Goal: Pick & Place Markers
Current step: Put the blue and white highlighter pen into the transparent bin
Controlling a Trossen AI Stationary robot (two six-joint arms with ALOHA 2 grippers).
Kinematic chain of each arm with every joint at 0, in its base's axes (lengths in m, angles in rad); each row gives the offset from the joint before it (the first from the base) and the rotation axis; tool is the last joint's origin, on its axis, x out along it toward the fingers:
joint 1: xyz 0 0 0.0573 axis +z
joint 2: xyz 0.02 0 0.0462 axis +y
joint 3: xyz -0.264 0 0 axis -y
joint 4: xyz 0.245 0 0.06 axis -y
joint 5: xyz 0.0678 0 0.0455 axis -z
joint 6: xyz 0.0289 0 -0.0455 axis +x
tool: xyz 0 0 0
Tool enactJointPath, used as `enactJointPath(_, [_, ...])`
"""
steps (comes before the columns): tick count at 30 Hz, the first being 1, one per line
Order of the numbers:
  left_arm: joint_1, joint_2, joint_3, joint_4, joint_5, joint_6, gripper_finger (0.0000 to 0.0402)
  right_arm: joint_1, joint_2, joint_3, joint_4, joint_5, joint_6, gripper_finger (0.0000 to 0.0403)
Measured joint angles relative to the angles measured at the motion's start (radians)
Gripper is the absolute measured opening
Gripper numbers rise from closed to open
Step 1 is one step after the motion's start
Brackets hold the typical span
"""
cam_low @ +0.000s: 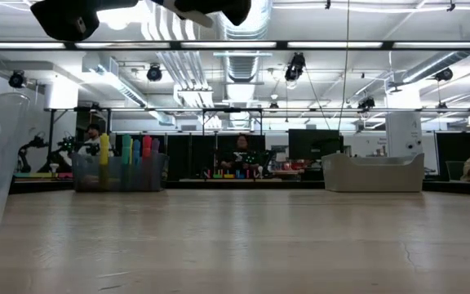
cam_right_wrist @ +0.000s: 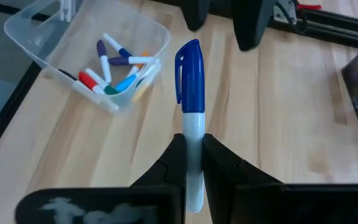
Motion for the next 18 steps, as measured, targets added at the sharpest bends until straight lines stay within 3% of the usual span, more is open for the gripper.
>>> enactJointPath(18, [0.017, 0.053, 0.0, 0.061, 0.001, -0.001, 0.0145, -0.021, 0.0, 0.01, 0.018, -0.002, 0.012, 0.0022])
